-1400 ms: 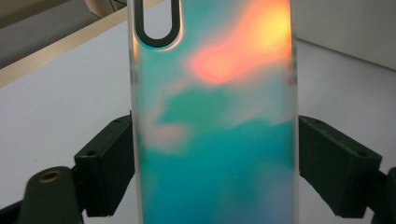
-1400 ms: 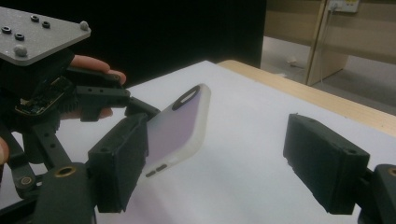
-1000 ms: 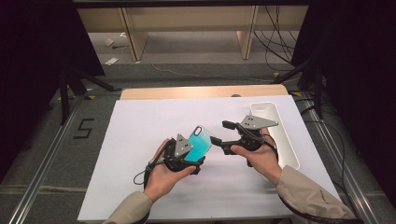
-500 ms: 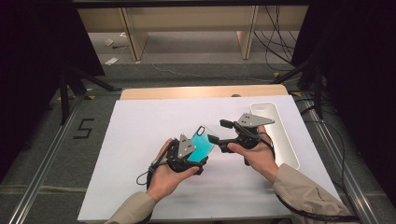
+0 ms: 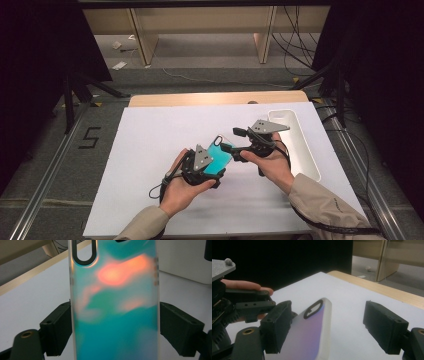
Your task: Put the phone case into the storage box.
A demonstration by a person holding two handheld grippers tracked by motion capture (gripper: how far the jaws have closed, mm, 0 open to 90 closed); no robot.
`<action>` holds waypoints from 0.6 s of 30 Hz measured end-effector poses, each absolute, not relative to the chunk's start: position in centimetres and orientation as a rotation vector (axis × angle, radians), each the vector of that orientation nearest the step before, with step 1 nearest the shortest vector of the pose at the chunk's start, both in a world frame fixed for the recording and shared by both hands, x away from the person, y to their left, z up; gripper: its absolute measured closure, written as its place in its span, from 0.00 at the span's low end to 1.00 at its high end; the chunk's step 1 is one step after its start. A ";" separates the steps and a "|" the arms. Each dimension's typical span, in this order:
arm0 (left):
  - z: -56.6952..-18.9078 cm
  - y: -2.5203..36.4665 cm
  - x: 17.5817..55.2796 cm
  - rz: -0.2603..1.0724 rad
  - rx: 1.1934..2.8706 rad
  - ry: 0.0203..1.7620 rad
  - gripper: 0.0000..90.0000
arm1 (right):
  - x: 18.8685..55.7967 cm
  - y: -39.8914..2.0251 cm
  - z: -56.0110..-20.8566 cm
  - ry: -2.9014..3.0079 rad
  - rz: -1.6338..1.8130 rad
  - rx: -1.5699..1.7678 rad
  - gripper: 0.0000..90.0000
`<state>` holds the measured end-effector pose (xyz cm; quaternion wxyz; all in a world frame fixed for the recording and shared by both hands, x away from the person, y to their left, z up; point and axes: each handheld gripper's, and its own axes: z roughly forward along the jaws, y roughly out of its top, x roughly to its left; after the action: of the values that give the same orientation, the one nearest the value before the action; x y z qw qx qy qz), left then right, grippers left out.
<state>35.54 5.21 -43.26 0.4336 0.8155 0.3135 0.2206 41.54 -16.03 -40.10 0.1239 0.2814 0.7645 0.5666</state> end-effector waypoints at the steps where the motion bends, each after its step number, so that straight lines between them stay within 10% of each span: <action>1: -43.2 5.2 35.5 0.553 2.031 0.783 0.18 | 41.6 -16.0 -40.1 2.230 1.650 0.819 0.27; 18: -43.2 4.9 35.5 0.571 2.038 0.769 0.18 | 42.0 -15.0 -40.5 2.247 1.635 0.833 0.31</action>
<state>35.47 4.94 -43.24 0.4304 0.8168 0.3084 0.2290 42.05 -14.96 -40.46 0.1199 0.2851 0.7689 0.5596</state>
